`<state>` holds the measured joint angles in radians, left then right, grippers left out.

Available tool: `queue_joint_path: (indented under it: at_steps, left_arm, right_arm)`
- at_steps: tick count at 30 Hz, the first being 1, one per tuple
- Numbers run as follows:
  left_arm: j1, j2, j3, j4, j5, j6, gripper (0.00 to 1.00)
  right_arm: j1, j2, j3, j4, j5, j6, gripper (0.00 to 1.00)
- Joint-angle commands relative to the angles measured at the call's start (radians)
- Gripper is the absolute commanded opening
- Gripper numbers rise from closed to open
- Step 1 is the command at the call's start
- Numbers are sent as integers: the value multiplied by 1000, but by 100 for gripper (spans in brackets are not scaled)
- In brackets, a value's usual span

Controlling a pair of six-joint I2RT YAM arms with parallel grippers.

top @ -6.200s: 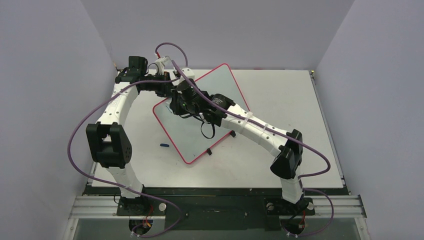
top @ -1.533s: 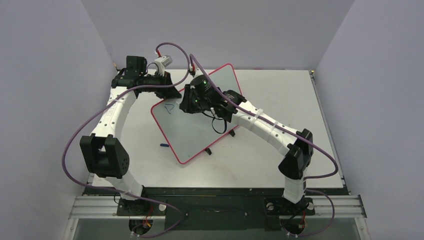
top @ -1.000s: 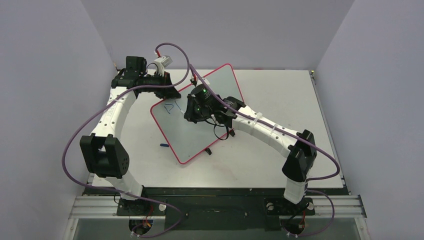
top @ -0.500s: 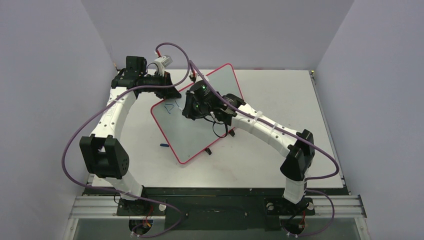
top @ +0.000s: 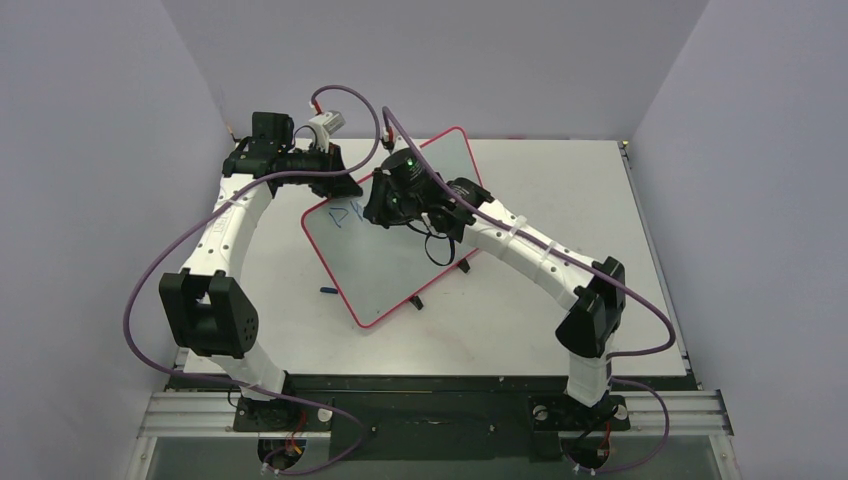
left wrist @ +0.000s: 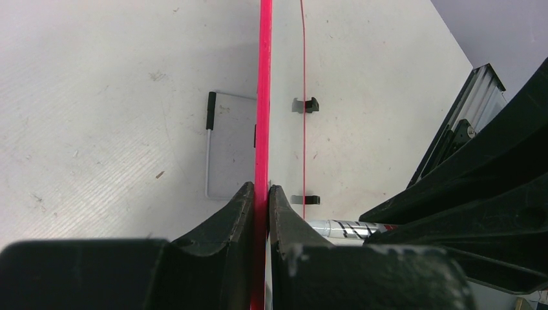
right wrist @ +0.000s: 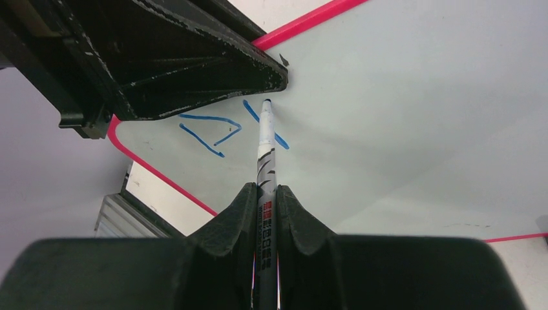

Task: Write a sentence on the whiteboard

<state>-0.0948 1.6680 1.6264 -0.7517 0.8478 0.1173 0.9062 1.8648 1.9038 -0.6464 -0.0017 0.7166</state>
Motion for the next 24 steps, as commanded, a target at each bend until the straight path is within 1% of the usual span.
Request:
queue_joint_path:
  at_steps: [1,7,11,18,24]
  left_arm:
    - [-3,-76,30,88,24,36,0]
    - [-3,-78,29,90,14,36,0]
    - [-3,-80,26,93,11,36,0]
    - [-3,-90,24,96,5,38,0]
    - [-3,-105,21,103,1,36,0]
  right_arm:
    - [-21,33,48,26,26,-3,0]
    - [-26,22,42,22,23,-7,0]
    - [-27,-17,13,30,30,-14,0]
    - [-25,-115,-98,89,10,-42,0]
    - [-28,-193,-204,115,43,-68,0]
